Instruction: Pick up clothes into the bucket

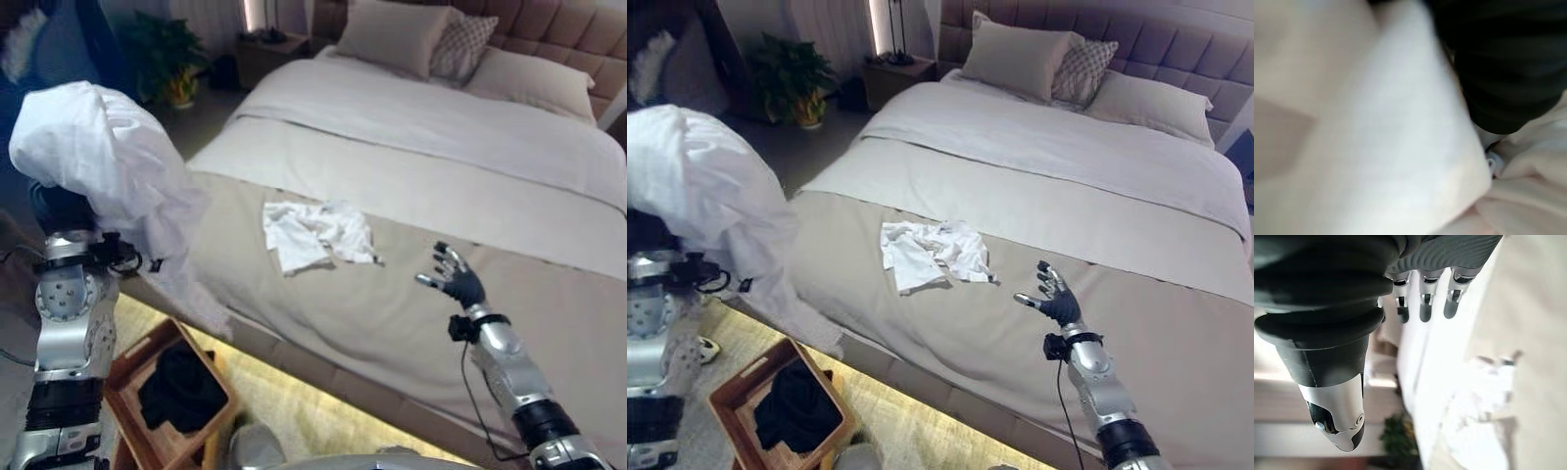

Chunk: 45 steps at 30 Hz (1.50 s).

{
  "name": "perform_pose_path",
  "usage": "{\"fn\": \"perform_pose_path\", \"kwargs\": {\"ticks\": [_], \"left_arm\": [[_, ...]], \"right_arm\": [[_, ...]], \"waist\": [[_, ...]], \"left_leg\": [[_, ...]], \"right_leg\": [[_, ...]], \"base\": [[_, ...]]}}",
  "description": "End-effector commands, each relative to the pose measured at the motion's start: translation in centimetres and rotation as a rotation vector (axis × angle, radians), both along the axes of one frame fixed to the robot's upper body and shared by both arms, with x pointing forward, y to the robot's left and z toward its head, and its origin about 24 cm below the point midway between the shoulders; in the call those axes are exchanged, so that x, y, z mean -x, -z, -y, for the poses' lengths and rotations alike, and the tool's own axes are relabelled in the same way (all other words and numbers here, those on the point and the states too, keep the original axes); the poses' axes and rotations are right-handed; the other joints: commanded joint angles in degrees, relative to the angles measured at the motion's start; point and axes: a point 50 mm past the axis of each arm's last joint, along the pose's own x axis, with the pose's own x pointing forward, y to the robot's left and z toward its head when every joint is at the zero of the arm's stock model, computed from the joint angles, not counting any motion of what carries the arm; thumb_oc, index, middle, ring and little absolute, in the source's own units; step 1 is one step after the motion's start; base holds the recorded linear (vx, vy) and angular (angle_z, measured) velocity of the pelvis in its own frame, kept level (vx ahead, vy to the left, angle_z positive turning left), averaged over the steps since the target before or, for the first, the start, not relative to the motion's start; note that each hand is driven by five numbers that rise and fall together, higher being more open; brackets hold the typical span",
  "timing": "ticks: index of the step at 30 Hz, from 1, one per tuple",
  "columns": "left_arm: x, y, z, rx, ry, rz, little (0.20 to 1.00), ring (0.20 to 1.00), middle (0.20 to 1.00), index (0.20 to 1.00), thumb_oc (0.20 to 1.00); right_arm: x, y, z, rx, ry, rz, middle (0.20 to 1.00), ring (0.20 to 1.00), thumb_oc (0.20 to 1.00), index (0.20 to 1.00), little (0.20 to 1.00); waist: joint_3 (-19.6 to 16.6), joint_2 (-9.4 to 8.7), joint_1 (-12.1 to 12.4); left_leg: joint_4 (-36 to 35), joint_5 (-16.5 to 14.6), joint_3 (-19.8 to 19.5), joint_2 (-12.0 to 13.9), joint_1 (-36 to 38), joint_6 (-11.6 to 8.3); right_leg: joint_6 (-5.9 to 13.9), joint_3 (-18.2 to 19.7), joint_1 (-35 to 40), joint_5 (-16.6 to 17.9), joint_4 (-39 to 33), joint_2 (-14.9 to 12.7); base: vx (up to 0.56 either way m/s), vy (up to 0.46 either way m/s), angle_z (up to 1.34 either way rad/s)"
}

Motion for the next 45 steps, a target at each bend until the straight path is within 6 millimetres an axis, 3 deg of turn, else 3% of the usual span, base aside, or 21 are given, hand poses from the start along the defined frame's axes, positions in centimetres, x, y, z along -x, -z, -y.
{"fn": "perform_pose_path", "kwargs": {"ticks": [1, 4, 5, 6, 7, 8, 9, 11, 14, 17, 18, 19, 20, 23, 28, 33, 36, 41, 45], "left_arm": [[0.4, -2.0, -0.7, -0.1, -0.103, 0.088, 0.2, 0.2, 0.2, 0.2, 0.2], [0.4, -1.2, -0.9, -0.089, -0.145, 0.074, 0.2, 0.2, 0.2, 0.2, 0.2], [0.4, -1.0, -0.8, -0.093, -0.181, 0.074, 0.2, 0.2, 0.2, 0.2, 0.2], [0.4, -1.0, -0.8, -0.094, -0.182, 0.075, 0.2, 0.2, 0.2, 0.2, 0.2], [0.0, -1.6, -0.4, -0.104, -0.206, 0.105, 0.2, 0.2, 0.2, 0.2, 0.2], [-0.1, -1.7, -0.4, -0.105, -0.206, 0.107, 0.2, 0.2, 0.2, 0.2, 0.2], [-1.0, -2.4, 0.6, -0.113, -0.197, 0.138, 0.2, 0.2, 0.2, 0.2, 0.2], [-1.2, -2.7, 0.7, -0.132, -0.221, 0.154, 0.2, 0.2, 0.2, 0.2, 0.2], [-1.0, -2.9, 0.8, -0.15, -0.288, 0.174, 0.2, 0.2, 0.2, 0.2, 0.2], [-1.3, -2.7, 1.0, -0.108, -0.327, 0.187, 0.2, 0.2, 0.2, 0.2, 0.2], [-1.7, -2.6, 1.2, -0.095, -0.348, 0.183, 0.2, 0.2, 0.2, 0.2, 0.2], [-1.7, -2.7, 1.2, -0.095, -0.348, 0.186, 0.2, 0.2, 0.2, 0.2, 0.2], [-1.8, -2.7, 1.3, -0.077, -0.35, 0.192, 0.2, 0.2, 0.2, 0.2, 0.2], [-2.4, -2.3, 1.1, -0.03, -0.376, 0.176, 0.2, 0.2, 0.2, 0.2, 0.2], [-3.2, -2.4, 0.8, 0.048, -0.396, 0.174, 0.2, 0.2, 0.2, 0.2, 0.2], [-4.1, -4.0, -1.1, 0.055, -0.491, 0.178, 0.2, 0.2, 0.2, 0.2, 0.2], [-4.6, -6.0, -3.1, 0.051, -0.553, 0.181, 0.2, 0.2, 0.2, 0.2, 0.2], [-5.4, -9.2, -4.1, 0.021, -0.608, 0.214, 0.2, 0.2, 0.2, 0.2, 0.2], [-5.5, -10.5, -4.5, 0.015, -0.643, 0.235, 0.2, 0.2, 0.2, 0.2, 0.2]], "right_arm": [[-1.0, -2.0, -0.4, -0.017, 0.0, 0.124, 1.0, 1.0, 1.0, 1.0, 1.0], [-1.2, -2.3, -0.7, -0.015, -0.006, 0.135, 1.0, 1.0, 1.0, 1.0, 1.0], [-1.6, -2.4, -1.2, -0.023, -0.022, 0.142, 1.0, 1.0, 1.0, 1.0, 1.0], [-1.6, -2.4, -1.2, -0.023, -0.022, 0.143, 1.0, 1.0, 1.0, 1.0, 1.0], [-2.0, -3.1, -1.9, -0.047, -0.032, 0.18, 1.0, 1.0, 1.0, 1.0, 1.0], [-2.0, -3.1, -1.8, -0.048, -0.031, 0.182, 1.0, 1.0, 1.0, 1.0, 1.0], [-2.2, -3.8, -2.2, -0.091, -0.016, 0.226, 1.0, 1.0, 1.0, 1.0, 1.0], [-2.5, -4.4, -2.5, -0.094, -0.027, 0.252, 1.0, 1.0, 1.0, 1.0, 1.0], [-3.0, -5.4, -3.2, -0.14, -0.045, 0.303, 1.0, 1.0, 1.0, 1.0, 1.0], [-3.2, -6.1, -3.5, -0.153, -0.049, 0.34, 1.0, 1.0, 1.0, 1.0, 1.0], [-3.2, -6.4, -3.8, -0.151, -0.059, 0.357, 1.0, 1.0, 1.0, 1.0, 1.0], [-3.2, -6.4, -3.7, -0.151, -0.058, 0.359, 1.0, 1.0, 1.0, 1.0, 1.0], [-3.3, -6.8, -3.8, -0.151, -0.064, 0.373, 1.0, 1.0, 1.0, 1.0, 1.0], [-3.7, -7.8, -4.3, -0.145, -0.082, 0.421, 1.0, 1.0, 1.0, 1.0, 1.0], [-3.8, -8.0, -5.0, -0.154, -0.094, 0.433, 1.0, 1.0, 1.0, 1.0, 1.0], [-3.8, -7.5, -6.0, -0.164, -0.112, 0.421, 1.0, 1.0, 1.0, 1.0, 1.0], [-4.1, -7.0, -7.1, -0.181, -0.132, 0.403, 1.0, 1.0, 1.0, 1.0, 1.0], [-4.4, -6.9, -8.9, -0.2, -0.18, 0.394, 1.0, 1.0, 1.0, 1.0, 1.0], [-4.6, -6.8, -9.5, -0.214, -0.195, 0.39, 1.0, 1.0, 1.0, 1.0, 1.0]], "waist": [[-2.5, -1.02, 1.2], [-0.2, -1.59, 1.3], [2.7, -2.25, 1.4], [2.7, -2.36, 1.4], [6.2, -3.0, 1.1], [6.2, -3.06, 1.2], [9.5, -3.45, -0.3], [10.2, -3.38, -0.3], [12.7, -4.64, 0.4], [14.8, -5.57, 0.5], [15.9, -6.0, 0.5], [16.0, -6.0, 0.5], [16.3, -6.29, 0.3], [18.4, -7.09, 0.2], [19.2, -8.15, -0.2], [19.2, -10.22, -1.2], [19.2, -11.33, -2.0], [19.2, -12.99, -2.9], [19.2, -13.94, -3.5]], "left_leg": [[-2.8, 2.7, -0.6, 3.7, 0.1, -1.54], [-1.4, 1.2, -0.8, 1.7, -1.5, -0.49], [0.0, -0.5, -0.7, -0.2, -2.8, 0.8], [0.2, -0.6, -0.6, -0.3, -2.9, 0.88], [3.6, -1.3, -1.2, -1.3, -6.2, 1.5], [4.0, -1.5, -1.3, -1.4, -6.6, 1.54], [8.7, -1.8, -3.9, -2.6, -12.5, 2.03], [11.2, -2.4, -4.0, -2.4, -15.1, 2.02], [13.9, -2.3, -4.4, -1.7, -20.0, 1.79], [16.1, -1.9, -6.0, -1.9, -25.3, 1.75], [17.4, -3.3, -7.2, -1.9, -27.9, 1.31], [17.4, -1.9, -6.9, -2.1, -28.8, 1.78], [18.6, -3.7, -7.7, -2.0, -29.9, 1.34], [21.3, -4.0, -8.8, -2.2, -35.7, 1.66], [21.2, -3.5, -8.8, -2.4, -39.9, 1.97], [19.0, -2.3, -9.0, -2.8, -43.3, 2.17], [16.4, -1.3, -8.5, -2.9, -44.8, 2.17], [12.8, 0.0, -8.1, -2.6, -45.9, 1.96], [12.8, 0.1, -8.4, -3.0, -48.0, 1.96]], "right_leg": [[0.82, 2.9, -5.3, 1.9, 0.1, 0.3], [1.53, 4.3, -7.8, 2.6, 2.6, -2.3], [2.2, 5.9, -10.2, 3.2, 5.6, -4.6], [2.27, 6.0, -10.4, 3.1, 5.9, -4.8], [2.36, 7.7, -12.8, 3.3, 8.9, -6.2], [2.38, 7.8, -13.1, 3.2, 9.2, -6.4], [3.15, 14.8, -17.1, 3.2, 12.5, -5.8], [2.76, 17.3, -19.9, 2.0, 13.5, -5.4], [1.76, 16.9, -24.6, 1.2, 14.1, -5.4], [2.0, 15.5, -28.2, 0.5, 16.0, -5.8], [2.82, 15.7, -30.4, -1.0, 18.0, -5.7], [2.11, 15.0, -31.1, 0.2, 17.7, -6.0], [2.78, 15.7, -32.2, -1.4, 19.1, -5.8], [2.63, 16.0, -37.4, -1.5, 21.6, -5.9], [2.79, 16.0, -41.8, -0.6, 21.5, -6.0], [3.43, 16.0, -45.5, 1.4, 19.7, -5.8], [4.36, 16.0, -47.7, 3.6, 17.6, -5.7], [5.99, 15.5, -49.0, 6.8, 13.4, -5.5], [6.35, 15.4, -50.3, 7.6, 12.4, -5.4]], "base": [[0.03, 0.127, 0.57], [-0.07, 0.211, 0.36], [-0.09, 0.146, 0.09], [-0.23, 0.228, 0.04], [-0.14, 0.093, 0.03], [-0.29, 0.101, 0.07], [-0.16, 0.017, 0.2], [-0.14, 0.054, 0.81], [-0.14, 0.03, -0.07], [-0.08, -0.03, -0.08], [-0.08, -0.025, 0.18], [0.01, -0.041, 0.11], [-0.06, -0.014, 0.04], [-0.04, 0.002, 0.16], [-0.04, 0.02, 0.03], [-0.01, -0.004, 0.08], [0.0, 0.01, 0.06], [0.03, 0.001, -0.08], [0.03, 0.0, 0.04]]}}
